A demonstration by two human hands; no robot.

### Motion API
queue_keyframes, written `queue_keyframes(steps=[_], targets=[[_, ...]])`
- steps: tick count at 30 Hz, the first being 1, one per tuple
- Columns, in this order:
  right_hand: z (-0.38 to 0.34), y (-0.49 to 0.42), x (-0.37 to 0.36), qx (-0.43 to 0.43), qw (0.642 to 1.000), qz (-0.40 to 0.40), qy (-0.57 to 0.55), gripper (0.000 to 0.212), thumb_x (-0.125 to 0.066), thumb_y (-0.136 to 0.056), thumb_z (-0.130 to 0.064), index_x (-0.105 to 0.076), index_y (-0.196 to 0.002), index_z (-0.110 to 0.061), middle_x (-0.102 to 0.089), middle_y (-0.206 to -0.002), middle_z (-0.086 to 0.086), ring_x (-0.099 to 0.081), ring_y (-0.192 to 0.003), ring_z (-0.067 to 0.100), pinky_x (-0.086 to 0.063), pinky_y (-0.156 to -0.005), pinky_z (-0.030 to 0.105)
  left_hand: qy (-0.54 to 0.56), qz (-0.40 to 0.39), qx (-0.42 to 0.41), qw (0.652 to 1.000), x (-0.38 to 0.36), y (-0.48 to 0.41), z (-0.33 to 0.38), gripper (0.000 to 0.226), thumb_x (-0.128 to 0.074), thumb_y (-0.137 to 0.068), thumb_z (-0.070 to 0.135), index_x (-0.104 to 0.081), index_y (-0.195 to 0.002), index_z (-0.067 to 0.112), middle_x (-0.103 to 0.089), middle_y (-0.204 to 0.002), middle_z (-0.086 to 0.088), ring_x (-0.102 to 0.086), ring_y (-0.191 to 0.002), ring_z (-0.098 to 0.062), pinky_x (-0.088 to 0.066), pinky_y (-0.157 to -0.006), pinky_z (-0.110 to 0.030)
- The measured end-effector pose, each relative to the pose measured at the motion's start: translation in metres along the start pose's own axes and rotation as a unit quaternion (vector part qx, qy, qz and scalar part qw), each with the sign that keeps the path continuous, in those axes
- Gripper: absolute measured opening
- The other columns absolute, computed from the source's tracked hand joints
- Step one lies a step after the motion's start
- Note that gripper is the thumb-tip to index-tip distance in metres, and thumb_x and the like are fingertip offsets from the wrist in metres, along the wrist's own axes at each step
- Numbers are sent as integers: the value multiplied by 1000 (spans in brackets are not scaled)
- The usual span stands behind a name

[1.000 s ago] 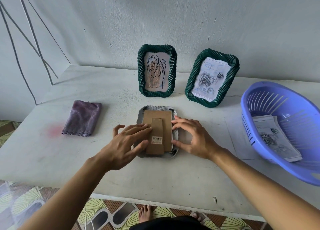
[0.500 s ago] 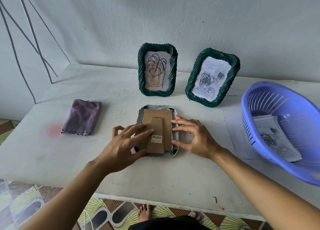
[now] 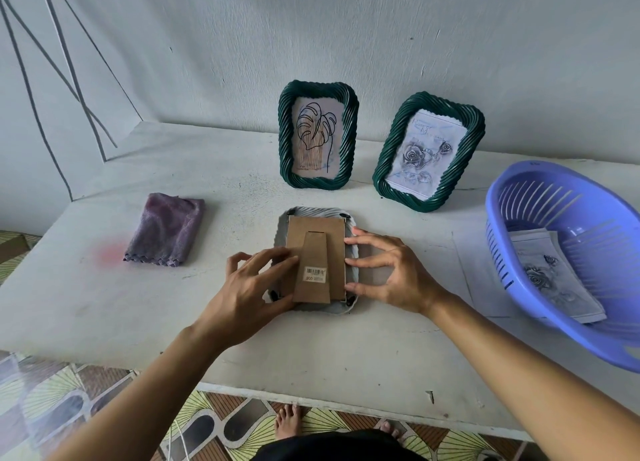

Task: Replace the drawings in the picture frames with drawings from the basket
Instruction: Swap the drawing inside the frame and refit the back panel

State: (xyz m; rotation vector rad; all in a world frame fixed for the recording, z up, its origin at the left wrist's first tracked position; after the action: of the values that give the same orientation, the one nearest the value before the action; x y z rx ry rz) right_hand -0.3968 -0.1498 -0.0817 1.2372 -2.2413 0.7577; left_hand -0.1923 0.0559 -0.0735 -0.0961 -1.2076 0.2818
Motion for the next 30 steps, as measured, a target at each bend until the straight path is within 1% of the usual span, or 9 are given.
queue_keyframes(steps=[4, 7, 9, 13, 17, 19, 22, 27, 30], targets=[[2, -1, 0, 9, 1000, 1, -7, 39, -87, -70, -41, -80, -99, -16, -61, -135, -10, -44, -137, 3, -37, -115, 34, 7, -4, 18, 1000, -2, 2, 1, 48, -47, -98, 46, -57, -139, 23, -51, -145, 1, -58, -117, -18, -33, -100, -41], [1, -2, -1, 14, 1000, -2, -4, 38, -87, -70, -42, -80, -98, -18, -61, -135, -9, -45, -137, 4, -38, -114, 37, 10, -14, 29, 999, 0, -1, 2, 48, -41, -101, 47, -54, -141, 24, -50, -146, 3, -58, -119, -18, -31, -101, -37], [1, -1, -1, 8, 1000, -3, -7, 35, -88, -71, -39, -81, -98, -17, -61, -135, -9, -45, -137, 3, -38, -115, 36, 5, -21, 13, 1000, 2, 0, 1, 54, -45, -97, 52, -55, -141, 23, -50, -147, 2, -56, -123, -17, -30, -100, -37], [-1, -1, 0, -4, 1000, -5, -12, 35, -87, -71, -40, -81, -97, -17, -61, -135, -11, -43, -137, 1, -36, -115, 34, 0, -34, -5, 999, 5, 2, -4, 68, -54, -89, 65, -53, -143, 24, -45, -154, 5, -49, -134, -11, -32, -102, -46], [-1, -2, -1, 0, 1000, 1, -7, 34, -87, -71, -39, -81, -96, -18, -62, -134, -9, -45, -137, 2, -37, -115, 33, 14, -12, 16, 1000, 2, 1, 3, 69, -56, -87, 66, -57, -141, 23, -47, -153, 8, -46, -138, -9, -25, -104, -37], [-2, -2, -1, 3, 1000, 6, -3, 32, -89, -69, -35, -81, -95, -17, -64, -132, -7, -46, -136, 3, -38, -114, 32, 19, -16, 25, 999, 2, 2, 6, 73, -53, -86, 71, -54, -144, 26, -43, -155, 11, -39, -142, -4, -21, -105, -35], [-2, -2, -1, 0, 1000, 9, -11, 34, -92, -66, -34, -81, -93, -16, -65, -131, -5, -48, -135, 3, -40, -113, 33, 27, -32, 41, 998, 1, 4, 7, 82, -50, -85, 80, -46, -149, 29, -34, -158, 15, -28, -146, 0, -16, -109, -36], [-2, -5, 0, -19, 1000, -10, -14, 36, -93, -64, -32, -81, -93, -15, -64, -133, -3, -45, -136, 2, -39, -114, 34, 6, -16, 40, 999, 5, 5, 13, 81, -48, -86, 79, -40, -151, 31, -43, -155, 11, -41, -139, -7, -23, -104, -38], [-4, -5, 1, -29, 999, -28, -12, 37, -93, -64, -29, -81, -95, -15, -62, -137, -4, -41, -139, -1, -35, -116, 31, -1, -22, 42, 999, 6, 3, 17, 72, -40, -91, 77, -32, -153, 41, -40, -156, 15, -39, -140, -6, -24, -104, -40]])
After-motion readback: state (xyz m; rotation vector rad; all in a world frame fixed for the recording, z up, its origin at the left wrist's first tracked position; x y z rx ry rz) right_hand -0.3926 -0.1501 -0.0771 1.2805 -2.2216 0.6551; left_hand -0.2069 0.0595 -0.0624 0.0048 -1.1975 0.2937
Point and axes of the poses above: each hand's wrist, its own y-axis away from the middle knuckle, its own x-axis out of the back of the hand, z = x × y, the point moved 1 cm from there along -y, towards the middle knuckle
